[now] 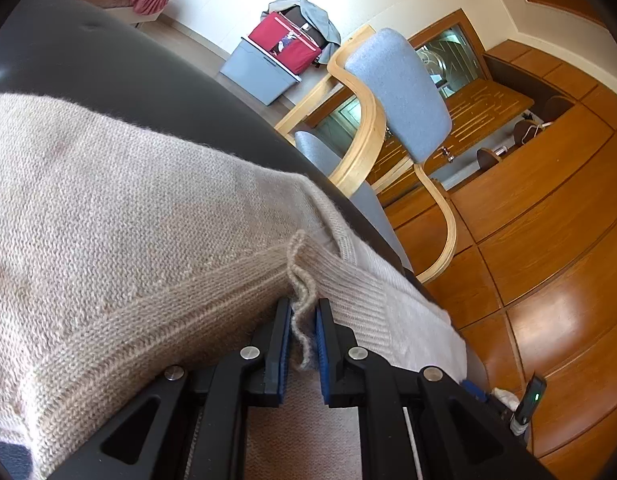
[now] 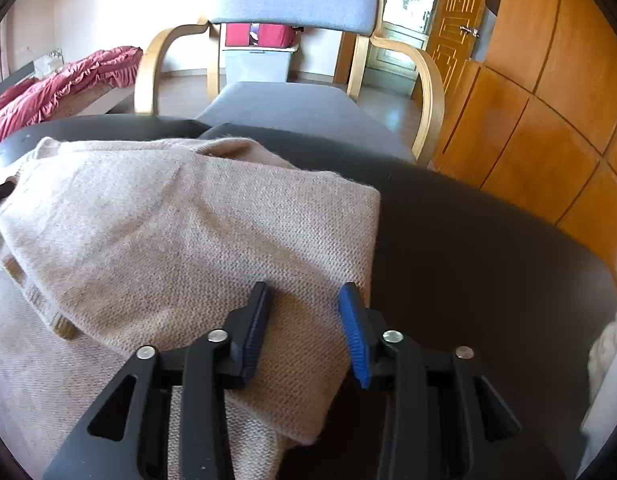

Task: Fold clothes
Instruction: 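Press the folded sweater flat with the right gripper while the left gripper holds the hem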

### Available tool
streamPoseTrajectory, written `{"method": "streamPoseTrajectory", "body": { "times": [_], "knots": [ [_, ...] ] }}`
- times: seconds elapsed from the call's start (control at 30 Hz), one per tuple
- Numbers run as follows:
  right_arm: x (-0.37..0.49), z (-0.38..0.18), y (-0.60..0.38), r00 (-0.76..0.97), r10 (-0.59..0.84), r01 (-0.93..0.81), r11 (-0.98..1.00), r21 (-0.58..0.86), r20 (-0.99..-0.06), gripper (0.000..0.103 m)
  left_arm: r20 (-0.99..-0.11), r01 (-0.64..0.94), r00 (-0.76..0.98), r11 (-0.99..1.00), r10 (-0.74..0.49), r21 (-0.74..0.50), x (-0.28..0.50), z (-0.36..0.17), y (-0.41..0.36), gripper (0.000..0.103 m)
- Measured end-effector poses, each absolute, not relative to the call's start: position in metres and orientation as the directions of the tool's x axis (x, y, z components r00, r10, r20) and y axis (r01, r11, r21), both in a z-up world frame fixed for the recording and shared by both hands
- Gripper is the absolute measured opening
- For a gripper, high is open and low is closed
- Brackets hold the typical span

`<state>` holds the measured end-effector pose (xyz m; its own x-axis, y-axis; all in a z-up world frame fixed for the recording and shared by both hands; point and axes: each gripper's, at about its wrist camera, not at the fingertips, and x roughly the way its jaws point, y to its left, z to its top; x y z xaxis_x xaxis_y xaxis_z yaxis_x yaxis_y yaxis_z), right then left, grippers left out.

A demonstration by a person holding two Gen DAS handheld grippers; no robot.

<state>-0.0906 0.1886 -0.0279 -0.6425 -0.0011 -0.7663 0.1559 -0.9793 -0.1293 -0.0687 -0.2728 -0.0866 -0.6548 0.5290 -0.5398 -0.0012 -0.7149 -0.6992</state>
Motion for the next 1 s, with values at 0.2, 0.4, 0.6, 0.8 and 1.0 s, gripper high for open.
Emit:
{"method": "streamPoseTrajectory", "body": {
  "times": [0.2, 0.4, 0.6, 0.8, 1.0],
  "knots": [
    [-0.094, 0.011, 0.201, -0.654, -0.063, 0.054, -0.998, 0.037, -0.754, 0.050, -0.520, 0.006, -0.658, -0.688, 0.544, -0.726, -0.069, -0.087, -0.276, 0.010],
    [-0.103, 0.008, 0.190, -0.681, -0.338, 0.080, -0.916, 0.394, -0.650, 0.027, -0.508, -0.014, -0.680, -0.702, 0.528, -0.712, -0.063, -0.077, -0.270, 0.010],
    [-0.104, -0.005, 0.189, -0.687, -0.337, 0.062, -0.910, 0.411, -0.644, 0.017, -0.463, -0.068, -0.743, -0.743, 0.483, -0.666, -0.046, -0.046, -0.262, 0.010],
    [-0.105, -0.018, 0.189, -0.693, -0.336, 0.044, -0.903, 0.428, -0.638, 0.017, -0.409, -0.115, -0.800, -0.782, 0.439, -0.612, -0.028, -0.014, -0.253, 0.013],
    [-0.095, -0.001, 0.176, -0.719, -0.310, 0.089, -0.929, 0.360, -0.622, 0.018, -0.427, -0.303, -0.677, -0.756, 0.599, -0.581, -0.047, -0.002, -0.161, 0.015]
  ]
}}
